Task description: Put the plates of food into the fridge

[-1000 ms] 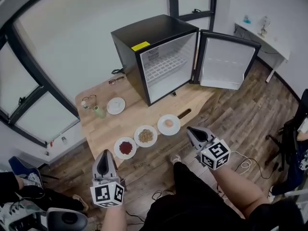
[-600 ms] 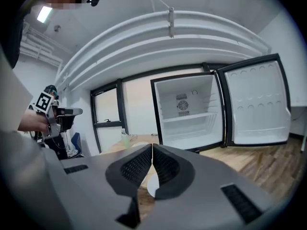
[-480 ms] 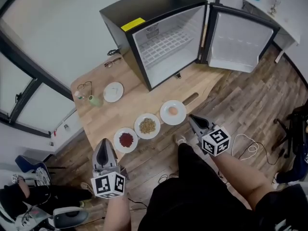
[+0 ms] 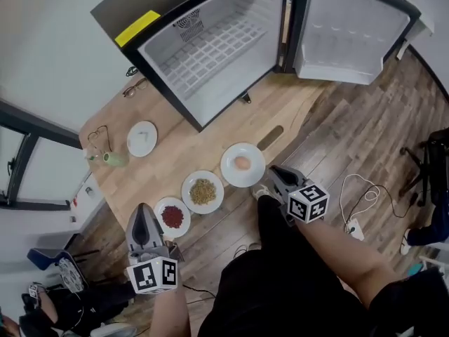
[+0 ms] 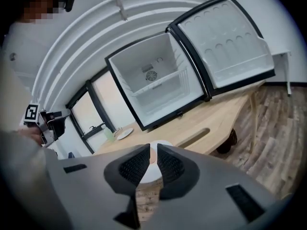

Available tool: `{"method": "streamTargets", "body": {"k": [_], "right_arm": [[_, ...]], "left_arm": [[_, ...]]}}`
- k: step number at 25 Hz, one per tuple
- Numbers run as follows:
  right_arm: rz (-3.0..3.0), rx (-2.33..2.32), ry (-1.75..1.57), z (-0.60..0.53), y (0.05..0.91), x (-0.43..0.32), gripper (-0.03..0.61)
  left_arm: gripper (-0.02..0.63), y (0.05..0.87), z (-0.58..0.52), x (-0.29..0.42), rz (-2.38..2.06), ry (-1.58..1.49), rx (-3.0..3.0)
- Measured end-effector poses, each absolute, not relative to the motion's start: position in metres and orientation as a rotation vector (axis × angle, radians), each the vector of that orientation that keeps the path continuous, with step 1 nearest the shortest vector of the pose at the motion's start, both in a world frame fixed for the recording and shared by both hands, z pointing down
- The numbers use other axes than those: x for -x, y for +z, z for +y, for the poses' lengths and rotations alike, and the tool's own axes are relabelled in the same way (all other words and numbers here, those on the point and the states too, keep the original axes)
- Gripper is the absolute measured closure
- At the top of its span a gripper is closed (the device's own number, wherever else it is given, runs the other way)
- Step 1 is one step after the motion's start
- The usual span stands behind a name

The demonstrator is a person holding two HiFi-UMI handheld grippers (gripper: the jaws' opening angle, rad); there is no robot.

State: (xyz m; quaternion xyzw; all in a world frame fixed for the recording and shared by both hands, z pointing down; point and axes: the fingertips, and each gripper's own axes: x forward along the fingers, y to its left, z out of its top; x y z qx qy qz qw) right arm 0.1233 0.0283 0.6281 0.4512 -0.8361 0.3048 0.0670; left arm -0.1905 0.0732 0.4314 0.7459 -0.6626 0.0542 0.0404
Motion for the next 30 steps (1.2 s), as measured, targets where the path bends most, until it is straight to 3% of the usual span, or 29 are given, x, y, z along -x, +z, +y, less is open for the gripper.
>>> {"method": "streamTargets", "body": {"k": [4, 8, 21, 30], "right_arm": [[-2.477, -1.367, 1.110, 0.023, 0.654, -0.124, 0.431], [-2.424, -1.355, 1.275, 0.027, 0.677, -0.119, 0.422], [-2.247, -1.384, 1.806, 0.019, 0.730, -0.101, 0.428], [-2.235, -1.410, 1.917, 0.010, 0.712, -0.098, 0.531]], "left_arm": [[0.611, 0.445, 0.058, 0.190, -2.002, 0.209, -2.281], [0.611, 0.457, 0.049, 0.190, -1.980, 0.248, -2.266], [0.611, 0.465, 0.040, 0.198, -1.970, 0.300, -2.248], [0.611, 0.463, 0.033, 0.204, -1.982, 0.297, -2.235]]}}
